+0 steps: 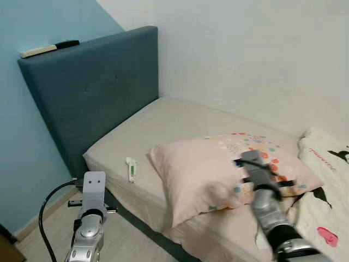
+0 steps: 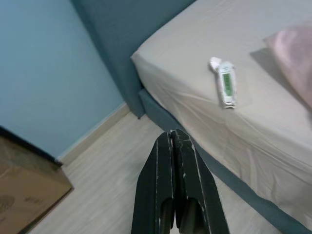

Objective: Clean up the room

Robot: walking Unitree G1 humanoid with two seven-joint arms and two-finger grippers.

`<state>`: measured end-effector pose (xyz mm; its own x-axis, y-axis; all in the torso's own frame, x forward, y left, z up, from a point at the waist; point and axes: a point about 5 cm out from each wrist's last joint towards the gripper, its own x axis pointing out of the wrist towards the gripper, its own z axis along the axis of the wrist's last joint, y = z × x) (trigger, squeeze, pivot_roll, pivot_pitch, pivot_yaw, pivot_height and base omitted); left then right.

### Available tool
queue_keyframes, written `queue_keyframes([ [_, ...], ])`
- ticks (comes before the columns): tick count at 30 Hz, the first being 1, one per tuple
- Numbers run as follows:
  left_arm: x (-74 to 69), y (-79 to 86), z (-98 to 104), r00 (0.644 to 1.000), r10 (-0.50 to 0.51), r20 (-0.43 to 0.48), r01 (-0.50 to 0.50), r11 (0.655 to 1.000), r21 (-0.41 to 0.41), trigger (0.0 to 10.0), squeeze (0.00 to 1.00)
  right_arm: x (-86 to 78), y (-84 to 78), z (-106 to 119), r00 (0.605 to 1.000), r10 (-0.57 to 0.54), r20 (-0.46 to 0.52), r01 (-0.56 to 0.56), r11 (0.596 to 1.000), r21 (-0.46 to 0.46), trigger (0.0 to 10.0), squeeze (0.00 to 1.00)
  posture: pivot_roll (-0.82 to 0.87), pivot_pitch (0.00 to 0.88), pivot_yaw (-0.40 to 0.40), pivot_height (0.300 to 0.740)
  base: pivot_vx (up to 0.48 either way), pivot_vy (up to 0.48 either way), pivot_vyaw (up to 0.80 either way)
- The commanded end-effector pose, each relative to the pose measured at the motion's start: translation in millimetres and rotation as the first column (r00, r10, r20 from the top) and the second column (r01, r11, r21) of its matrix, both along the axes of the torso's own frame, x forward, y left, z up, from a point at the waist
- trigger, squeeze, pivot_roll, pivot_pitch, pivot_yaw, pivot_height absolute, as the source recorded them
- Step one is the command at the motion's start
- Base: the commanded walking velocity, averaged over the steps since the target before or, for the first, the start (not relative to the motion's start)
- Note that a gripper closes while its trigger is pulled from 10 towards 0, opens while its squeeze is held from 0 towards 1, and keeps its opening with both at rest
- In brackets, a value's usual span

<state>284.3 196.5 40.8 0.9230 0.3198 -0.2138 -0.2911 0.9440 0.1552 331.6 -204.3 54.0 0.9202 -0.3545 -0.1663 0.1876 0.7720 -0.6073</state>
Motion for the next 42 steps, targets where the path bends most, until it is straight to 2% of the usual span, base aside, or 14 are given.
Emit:
queue_keyframes([
  [1,-2.4,1.1,-5,0.999,0.025,-0.023,-0.025,0.999,-0.020,10.0,0.00,-4.1,7.6,-10,0.998,0.023,-0.062,-0.019,0.998,0.052,10.0,0.00,0.05,0.032,-0.059,0.740,0.000,0.000,0.00],
  [2,-2.4,1.1,-5,0.999,0.025,-0.023,-0.025,0.999,-0.020,10.0,0.00,-4.1,7.6,-10,0.998,0.023,-0.062,-0.019,0.998,0.052,10.0,0.00,0.05,0.032,-0.059,0.740,0.000,0.000,0.00],
  [4,-4.5,2.5,-8,0.999,0.030,-0.030,-0.030,0.999,-0.022,10.0,0.00,-11.8,39.8,-30,0.980,0.116,-0.160,-0.081,0.974,0.210,10.0,0.00,0.04,0.032,-0.071,0.740,0.000,0.000,0.00],
  [5,-4.5,2.5,-8,0.999,0.030,-0.030,-0.030,0.999,-0.022,10.0,0.00,-11.8,39.8,-30,0.980,0.116,-0.160,-0.081,0.974,0.210,10.0,0.00,0.04,0.032,-0.071,0.740,0.000,0.000,0.00],
  [8,-7.6,3.8,-11,0.999,0.030,-0.027,-0.031,0.999,-0.032,10.0,0.00,-20.1,64.0,-43,0.931,0.270,-0.245,-0.192,0.935,0.299,10.0,0.00,0.03,0.031,-0.088,0.740,0.000,0.000,0.00],
  [12,-12.2,6.8,-14,0.998,0.060,-0.027,-0.060,0.998,0.006,10.0,0.00,-20.8,76.6,-40,0.894,0.401,-0.201,-0.292,0.860,0.418,10.0,0.00,0.03,0.031,-0.102,0.740,0.000,0.000,0.00],
  [15,-15.3,7.8,-14,0.997,0.079,0.000,-0.079,0.997,0.027,10.0,0.00,-18.3,78.3,-35,0.878,0.449,-0.165,-0.343,0.831,0.437,10.0,0.00,0.03,0.031,-0.116,0.740,0.000,0.000,0.00],
  [22,-17.9,-0.8,-14,0.999,0.042,0.025,-0.043,0.998,0.050,10.0,0.00,-14.4,75.5,-27,0.843,0.517,-0.151,-0.461,0.837,0.294,10.0,0.00,0.02,0.026,-0.126,0.740,0.000,0.000,0.00],
  [29,-13.4,-4.4,-13,0.998,0.051,0.030,-0.051,0.999,0.006,10.0,0.00,-14.2,74.8,-20,0.835,0.545,-0.078,-0.498,0.808,0.314,10.0,0.00,0.02,0.017,-0.129,0.740,0.000,0.000,0.00],
  [32,-14.1,-5.1,-16,0.999,0.044,0.017,-0.044,0.999,0.009,10.0,0.00,-18.5,73.7,-26,0.859,0.509,-0.057,-0.436,0.786,0.439,10.0,0.00,0.02,0.017,-0.125,0.740,0.000,0.000,0.00],
  [33,-14.1,-5.1,-16,0.999,0.044,0.017,-0.044,0.999,0.009,10.0,0.00,-18.5,73.7,-26,0.859,0.509,-0.057,-0.436,0.786,0.439,10.0,0.00,0.02,0.017,-0.125,0.740,0.000,0.000,0.00],
  [34,-16.4,-6.2,-22,0.999,0.027,-0.029,-0.027,1.000,0.009,10.0,0.00,-23.5,70.4,-34,0.888,0.454,-0.070,-0.353,0.772,0.529,10.0,0.00,0.02,0.023,-0.119,0.740,0.000,0.000,0.00],
  [37,-20.8,-6.6,-31,0.996,0.027,-0.085,-0.031,0.999,-0.045,10.0,0.00,-31.7,66.9,-45,0.911,0.398,-0.105,-0.269,0.769,0.579,10.0,0.00,0.02,0.027,-0.111,0.740,0.000,0.000,0.00],
  [42,-25.8,-7.8,-33,0.995,0.022,-0.096,-0.026,0.999,-0.042,10.0,0.00,-42.6,62.6,-55,0.921,0.364,-0.135,-0.226,0.785,0.576,10.0,0.00,0.03,0.034,-0.087,0.740,0.000,0.000,0.00],
])
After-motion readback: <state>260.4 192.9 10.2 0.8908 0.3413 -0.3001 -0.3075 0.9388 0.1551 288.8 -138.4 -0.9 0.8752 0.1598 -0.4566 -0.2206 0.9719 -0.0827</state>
